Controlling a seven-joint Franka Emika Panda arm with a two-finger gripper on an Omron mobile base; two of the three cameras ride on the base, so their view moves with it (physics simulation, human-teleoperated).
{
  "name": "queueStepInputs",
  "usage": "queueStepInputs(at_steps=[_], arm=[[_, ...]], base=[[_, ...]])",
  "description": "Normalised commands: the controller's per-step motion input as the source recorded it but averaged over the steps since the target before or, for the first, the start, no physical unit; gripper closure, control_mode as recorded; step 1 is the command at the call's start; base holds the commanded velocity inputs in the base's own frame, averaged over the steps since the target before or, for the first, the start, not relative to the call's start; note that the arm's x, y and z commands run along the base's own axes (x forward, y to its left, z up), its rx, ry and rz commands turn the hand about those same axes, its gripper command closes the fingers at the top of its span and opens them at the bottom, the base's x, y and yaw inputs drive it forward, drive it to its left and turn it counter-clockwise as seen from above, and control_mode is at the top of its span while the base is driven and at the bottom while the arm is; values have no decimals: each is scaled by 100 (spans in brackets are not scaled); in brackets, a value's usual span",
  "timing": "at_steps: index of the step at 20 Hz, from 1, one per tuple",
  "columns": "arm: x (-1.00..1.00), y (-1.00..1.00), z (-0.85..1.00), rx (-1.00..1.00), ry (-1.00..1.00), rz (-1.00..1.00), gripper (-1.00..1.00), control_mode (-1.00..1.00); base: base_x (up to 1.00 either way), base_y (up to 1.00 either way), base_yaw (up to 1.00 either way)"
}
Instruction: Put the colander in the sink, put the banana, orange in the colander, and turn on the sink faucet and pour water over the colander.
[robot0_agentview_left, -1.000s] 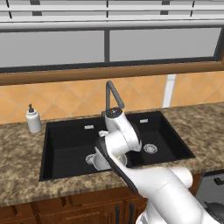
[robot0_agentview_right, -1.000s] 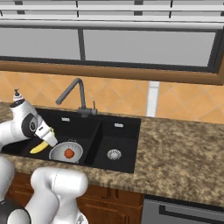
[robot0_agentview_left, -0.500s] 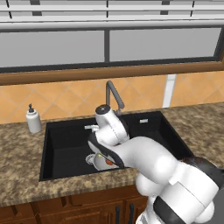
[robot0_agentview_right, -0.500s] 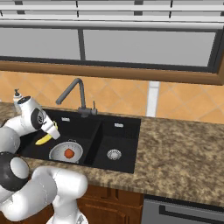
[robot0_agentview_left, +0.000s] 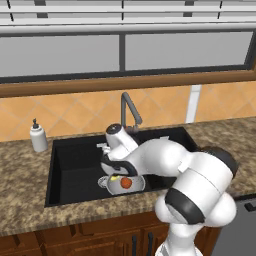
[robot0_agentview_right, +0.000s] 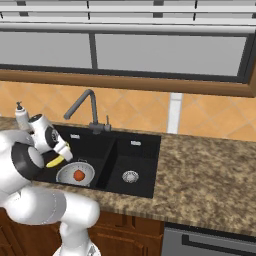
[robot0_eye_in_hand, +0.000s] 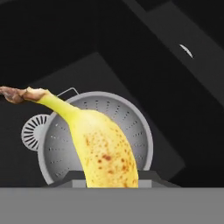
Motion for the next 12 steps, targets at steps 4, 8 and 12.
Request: queueStepInputs(at_steps=[4, 8, 12], arm=[[14, -5, -38, 0, 0, 0, 100, -100], [9, -3, -46, 0, 0, 1, 100, -100], [26, -1, -34, -3, 1, 0, 100, -100]], base=[[0, 0, 0], [0, 0, 0], [0, 0, 0]])
